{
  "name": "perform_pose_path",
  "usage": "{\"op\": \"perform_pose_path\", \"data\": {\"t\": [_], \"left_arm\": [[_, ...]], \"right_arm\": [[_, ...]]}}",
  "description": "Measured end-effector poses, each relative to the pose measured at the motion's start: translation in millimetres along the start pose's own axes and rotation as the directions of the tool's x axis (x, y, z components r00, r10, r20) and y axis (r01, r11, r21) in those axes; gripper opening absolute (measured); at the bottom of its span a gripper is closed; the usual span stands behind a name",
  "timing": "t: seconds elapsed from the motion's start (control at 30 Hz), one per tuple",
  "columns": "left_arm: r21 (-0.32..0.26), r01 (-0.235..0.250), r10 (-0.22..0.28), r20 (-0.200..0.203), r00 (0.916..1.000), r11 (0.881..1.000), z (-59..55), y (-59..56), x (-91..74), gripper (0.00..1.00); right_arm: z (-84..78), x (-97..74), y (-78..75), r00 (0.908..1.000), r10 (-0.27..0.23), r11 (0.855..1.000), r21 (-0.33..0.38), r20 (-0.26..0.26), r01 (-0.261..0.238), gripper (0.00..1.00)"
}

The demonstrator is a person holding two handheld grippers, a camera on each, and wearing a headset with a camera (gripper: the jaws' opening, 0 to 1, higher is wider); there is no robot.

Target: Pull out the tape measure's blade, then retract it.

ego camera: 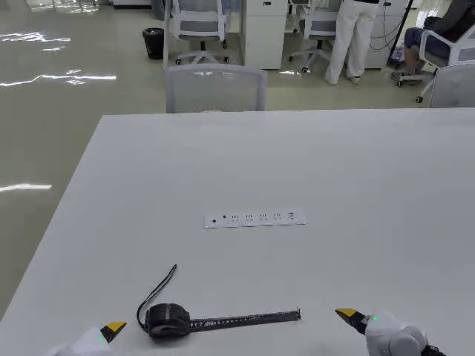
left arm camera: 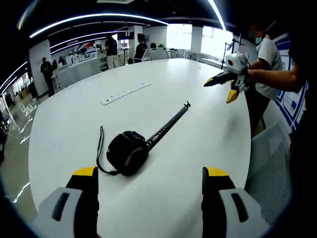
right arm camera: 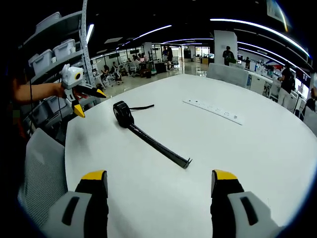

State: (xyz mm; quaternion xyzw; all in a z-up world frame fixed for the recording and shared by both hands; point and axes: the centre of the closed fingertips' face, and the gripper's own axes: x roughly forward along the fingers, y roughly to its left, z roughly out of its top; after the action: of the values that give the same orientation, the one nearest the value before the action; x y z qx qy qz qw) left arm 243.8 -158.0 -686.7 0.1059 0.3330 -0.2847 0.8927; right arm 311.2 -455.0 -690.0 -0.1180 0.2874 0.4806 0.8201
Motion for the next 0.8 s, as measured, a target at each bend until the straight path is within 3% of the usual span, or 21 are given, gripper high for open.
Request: {"op": "perform_pose_path", "data": {"t": [0.37, 0.8], "left_arm": [[-0.041, -0.045, 0.046, 0.020, 0.9988, 0.998, -0.7, -9.1, -10.3, 0.89], [-0.082, -0.081, 0.086, 0.058, 0.9946, 0.993, 6.5, -17.4, -12.4, 0.99]], "right_arm": [[1.9, -12.7, 9.1, 0.9985, -0.046, 0.999, 0.021, 0.029, 0.046, 0.90], [6.6, -20.6, 18.4, 0.9952, -0.087, 0.996, 0.006, 0.046, 0.086, 0.94]]}}
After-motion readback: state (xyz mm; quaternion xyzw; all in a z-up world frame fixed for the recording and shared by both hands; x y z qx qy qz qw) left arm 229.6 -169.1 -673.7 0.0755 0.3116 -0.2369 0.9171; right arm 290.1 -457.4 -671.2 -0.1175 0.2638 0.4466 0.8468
